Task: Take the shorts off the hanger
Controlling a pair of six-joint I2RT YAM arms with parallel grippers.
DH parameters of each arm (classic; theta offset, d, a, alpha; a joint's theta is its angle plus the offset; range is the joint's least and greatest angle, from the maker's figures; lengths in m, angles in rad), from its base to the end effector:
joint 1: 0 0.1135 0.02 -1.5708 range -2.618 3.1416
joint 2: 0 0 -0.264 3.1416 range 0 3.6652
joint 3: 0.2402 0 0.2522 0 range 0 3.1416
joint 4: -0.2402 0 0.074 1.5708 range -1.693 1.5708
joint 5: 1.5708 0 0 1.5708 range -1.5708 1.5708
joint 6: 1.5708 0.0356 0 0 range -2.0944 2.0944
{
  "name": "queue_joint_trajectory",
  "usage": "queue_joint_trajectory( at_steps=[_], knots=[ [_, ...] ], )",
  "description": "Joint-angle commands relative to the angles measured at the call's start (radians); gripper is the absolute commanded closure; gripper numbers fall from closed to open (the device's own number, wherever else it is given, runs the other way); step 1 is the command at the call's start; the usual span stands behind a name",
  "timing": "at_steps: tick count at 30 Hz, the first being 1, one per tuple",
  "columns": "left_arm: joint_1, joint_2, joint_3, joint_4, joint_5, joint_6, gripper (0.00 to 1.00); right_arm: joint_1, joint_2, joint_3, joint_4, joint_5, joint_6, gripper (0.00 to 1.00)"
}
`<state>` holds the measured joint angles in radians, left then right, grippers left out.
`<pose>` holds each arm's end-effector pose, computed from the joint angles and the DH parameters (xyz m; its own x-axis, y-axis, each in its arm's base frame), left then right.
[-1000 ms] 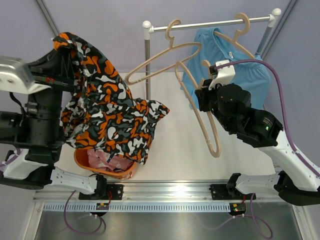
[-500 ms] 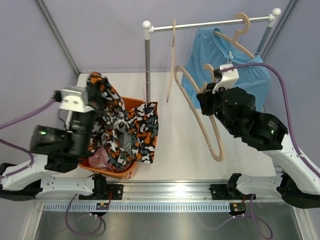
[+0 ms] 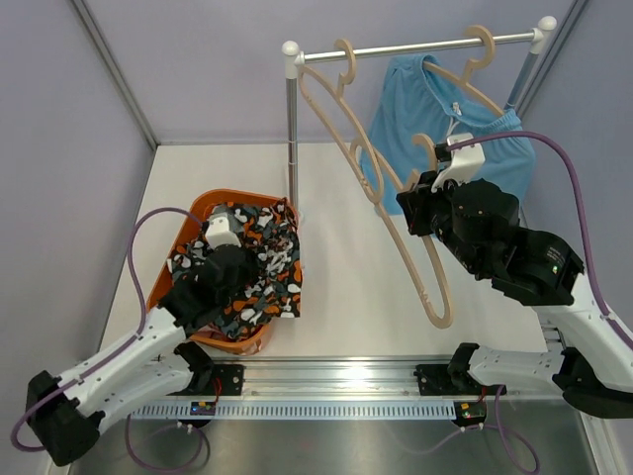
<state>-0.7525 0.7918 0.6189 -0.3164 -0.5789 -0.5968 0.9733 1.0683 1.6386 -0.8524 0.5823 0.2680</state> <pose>0.1431 -0.1073 0.2695 -0.4072 -0.2632 -0.8746 -0.0112 0.9589 -0.2834 0.1097 0.1265 0.4987 -0.2552 0.0181 -0.9667 -0.3378 0.9351 0.1067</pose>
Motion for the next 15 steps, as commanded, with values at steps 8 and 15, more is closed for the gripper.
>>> queue_joint_trajectory(
  at_steps=[8, 15],
  knots=[
    [0.459, 0.219, -0.363, 0.402, 0.659, -0.483, 0.93, -0.004, -0.016, 0.041, -0.030, -0.001, 0.007, 1.00],
    [0.459, 0.149, -0.225, 0.249, 0.555, -0.364, 0.35, -0.002, 0.001, 0.056, -0.031, 0.028, -0.016, 1.00]
  ],
)
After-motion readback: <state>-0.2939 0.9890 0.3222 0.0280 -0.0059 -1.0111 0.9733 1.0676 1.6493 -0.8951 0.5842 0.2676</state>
